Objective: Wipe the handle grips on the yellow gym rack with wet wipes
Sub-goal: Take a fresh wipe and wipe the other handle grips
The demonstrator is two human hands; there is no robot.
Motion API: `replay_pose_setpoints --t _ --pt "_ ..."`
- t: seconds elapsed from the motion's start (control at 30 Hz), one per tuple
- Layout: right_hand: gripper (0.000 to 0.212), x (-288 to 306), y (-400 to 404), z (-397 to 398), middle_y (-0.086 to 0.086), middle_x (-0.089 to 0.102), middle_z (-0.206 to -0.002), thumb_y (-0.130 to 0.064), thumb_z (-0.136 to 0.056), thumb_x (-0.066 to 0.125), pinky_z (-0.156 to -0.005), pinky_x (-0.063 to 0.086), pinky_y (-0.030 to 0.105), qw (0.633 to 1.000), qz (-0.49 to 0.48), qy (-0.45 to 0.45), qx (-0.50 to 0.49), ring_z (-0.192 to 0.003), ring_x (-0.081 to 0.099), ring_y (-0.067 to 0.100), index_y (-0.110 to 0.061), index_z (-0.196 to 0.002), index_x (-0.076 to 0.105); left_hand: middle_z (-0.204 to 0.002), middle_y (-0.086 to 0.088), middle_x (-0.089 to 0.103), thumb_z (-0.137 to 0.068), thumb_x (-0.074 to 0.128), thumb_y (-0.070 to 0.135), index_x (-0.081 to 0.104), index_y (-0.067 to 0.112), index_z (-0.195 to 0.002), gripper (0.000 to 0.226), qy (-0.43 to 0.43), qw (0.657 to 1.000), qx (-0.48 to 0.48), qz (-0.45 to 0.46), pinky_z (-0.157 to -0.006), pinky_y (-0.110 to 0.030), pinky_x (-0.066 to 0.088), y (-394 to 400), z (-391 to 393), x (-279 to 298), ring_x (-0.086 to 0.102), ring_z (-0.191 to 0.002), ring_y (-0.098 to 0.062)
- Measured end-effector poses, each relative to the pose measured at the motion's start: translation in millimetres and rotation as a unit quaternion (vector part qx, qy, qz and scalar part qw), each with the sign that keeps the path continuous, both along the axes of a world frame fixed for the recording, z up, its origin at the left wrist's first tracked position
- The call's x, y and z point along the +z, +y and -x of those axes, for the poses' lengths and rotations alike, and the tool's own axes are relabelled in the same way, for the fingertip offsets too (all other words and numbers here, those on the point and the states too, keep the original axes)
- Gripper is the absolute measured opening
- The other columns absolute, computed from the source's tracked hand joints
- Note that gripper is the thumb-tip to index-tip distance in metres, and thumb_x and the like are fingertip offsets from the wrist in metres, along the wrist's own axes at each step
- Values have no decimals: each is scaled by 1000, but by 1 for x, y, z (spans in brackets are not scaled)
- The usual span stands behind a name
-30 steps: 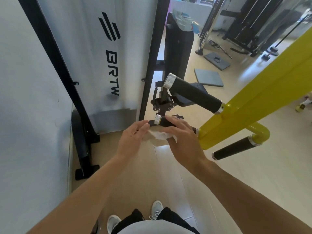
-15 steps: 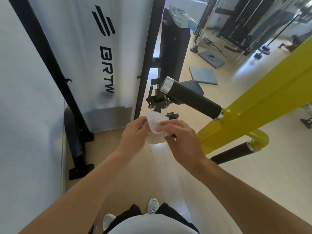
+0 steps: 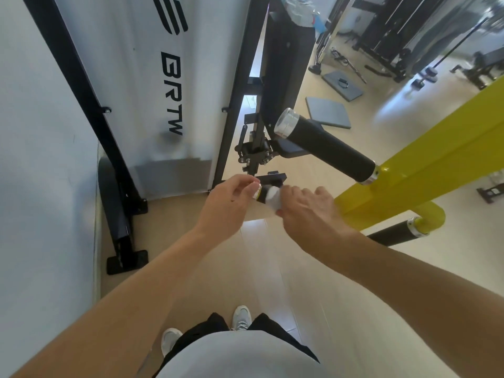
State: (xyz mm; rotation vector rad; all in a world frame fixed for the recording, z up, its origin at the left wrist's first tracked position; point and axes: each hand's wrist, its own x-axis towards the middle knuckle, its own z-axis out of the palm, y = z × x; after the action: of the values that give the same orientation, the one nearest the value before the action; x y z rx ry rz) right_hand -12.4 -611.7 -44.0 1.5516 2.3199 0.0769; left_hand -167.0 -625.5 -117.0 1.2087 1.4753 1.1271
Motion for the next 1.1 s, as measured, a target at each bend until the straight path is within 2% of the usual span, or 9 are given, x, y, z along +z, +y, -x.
replay_pose_setpoints --t 0.1,0.27,0.33,0.53,0.67,0.8,0.87,0.93,1.1 --pt "30 3 -9 -12 8 61 -112 -32 -102 49 -97 38 41 992 -34 -119 -20 -95 56 23 -15 -126 44 -94 15 69 -100 56 35 69 30 -110 17 2 1000 5 8 -83 -22 48 -2 -4 -1 63 -91 -1" --pt "22 -25 3 23 5 60 -107 -28 -104 43 -93 43 38 993 -64 53 82 -90 56 22 -13 -120 46 -94 22 72 -100 53 38 68 35 -110 19 24 999 31 -6 -91 -32 54 -4 -9 -4 66 -95 2" --pt "22 -22 4 21 4 62 -107 -28 -102 49 -96 42 37 992 -61 67 83 -90 58 22 -15 -119 46 -94 21 69 -102 48 38 63 36 -107 16 38 999 30 -4 -89 -38 54 -4 -10 -2 64 -94 -2" --pt "33 -1 -9 -17 11 64 -116 -25 -101 50 -118 19 55 983 -46 -175 4 -109 61 30 -13 -130 44 -94 18 62 -103 43 40 58 35 -109 17 55 998 5 14 -86 -38 51 -6 -13 -1 59 -94 -10" --pt "35 -14 -8 13 10 59 -120 -23 -101 47 -115 27 44 997 -39 -20 66 -109 56 28 -10 -133 39 -97 18 69 -100 49 41 63 35 -105 16 32 999 34 2 -89 -36 52 -6 -13 -3 64 -97 -4" --pt "85 0 -18 15 4 37 -151 -58 -93 57 -117 28 42 987 95 125 -28 -137 38 25 -18 -155 16 -95 18 68 -100 49 44 63 36 -105 17 36 999 23 14 -89 -40 54 -6 -10 -3 64 -95 -7" --pt "71 6 -19 8 1 39 -150 -60 -96 47 -112 37 41 969 136 198 -62 -132 41 23 -22 -152 25 -96 16 69 -100 50 42 64 35 -106 17 26 999 32 11 -89 -41 54 -8 -9 -4 65 -95 -7" --pt "48 7 -11 8 2 50 -135 -49 -103 42 -101 46 38 960 120 247 -50 -118 51 22 -20 -141 39 -97 16 70 -100 50 39 65 34 -107 18 24 999 42 6 -90 -40 54 -10 -9 -3 65 -97 -7" --pt "29 0 11 24 5 58 -110 -36 -105 45 -83 52 39 960 184 204 -62 -88 56 18 -16 -126 46 -98 15 71 -100 52 38 67 33 -108 18 32 998 51 2 -91 -40 53 -13 -5 0 65 -97 -9"
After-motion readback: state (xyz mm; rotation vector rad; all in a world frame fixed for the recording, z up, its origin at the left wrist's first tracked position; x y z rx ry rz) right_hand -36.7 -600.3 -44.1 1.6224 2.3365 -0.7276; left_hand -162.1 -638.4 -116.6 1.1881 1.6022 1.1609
